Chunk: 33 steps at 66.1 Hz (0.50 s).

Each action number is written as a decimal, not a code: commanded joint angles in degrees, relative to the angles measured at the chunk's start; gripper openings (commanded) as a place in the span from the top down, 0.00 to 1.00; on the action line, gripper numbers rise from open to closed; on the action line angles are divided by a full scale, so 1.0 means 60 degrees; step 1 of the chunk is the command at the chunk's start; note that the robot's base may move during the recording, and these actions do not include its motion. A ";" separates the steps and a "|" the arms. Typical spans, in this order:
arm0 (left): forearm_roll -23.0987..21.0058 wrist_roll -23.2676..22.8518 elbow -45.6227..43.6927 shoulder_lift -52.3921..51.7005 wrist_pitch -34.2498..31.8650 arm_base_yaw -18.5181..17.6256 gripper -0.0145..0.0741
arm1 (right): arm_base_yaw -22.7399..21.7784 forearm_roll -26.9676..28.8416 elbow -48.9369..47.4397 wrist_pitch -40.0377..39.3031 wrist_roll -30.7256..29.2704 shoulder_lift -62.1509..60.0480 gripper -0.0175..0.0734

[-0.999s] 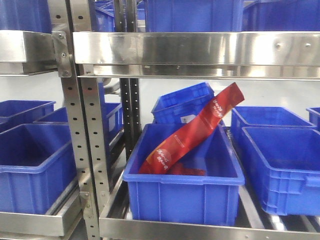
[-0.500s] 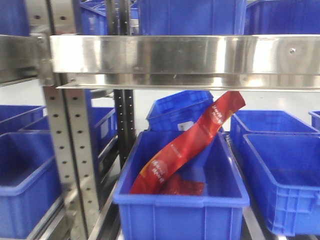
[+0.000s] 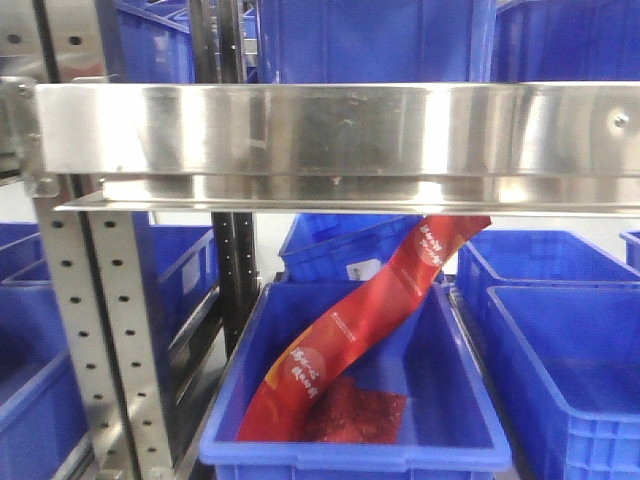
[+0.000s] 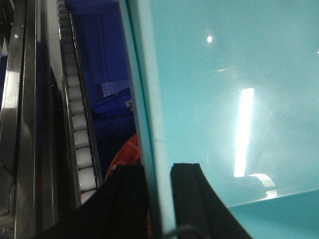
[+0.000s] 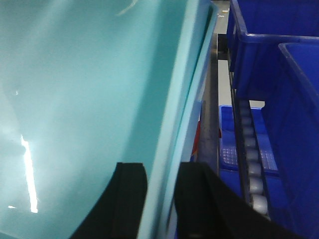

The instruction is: Move two blue bins to right shelf middle

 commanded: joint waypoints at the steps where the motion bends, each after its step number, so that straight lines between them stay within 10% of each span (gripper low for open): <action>1: -0.0125 0.0140 -0.0174 -0.0149 -0.0886 -0.0051 0.96 | -0.0008 0.0000 -0.0171 -0.0805 -0.0175 -0.0192 0.98; 33: -0.0125 0.0140 -0.0174 -0.0149 -0.0886 -0.0051 0.96 | -0.0008 0.0000 -0.0171 -0.0805 -0.0175 -0.0192 0.98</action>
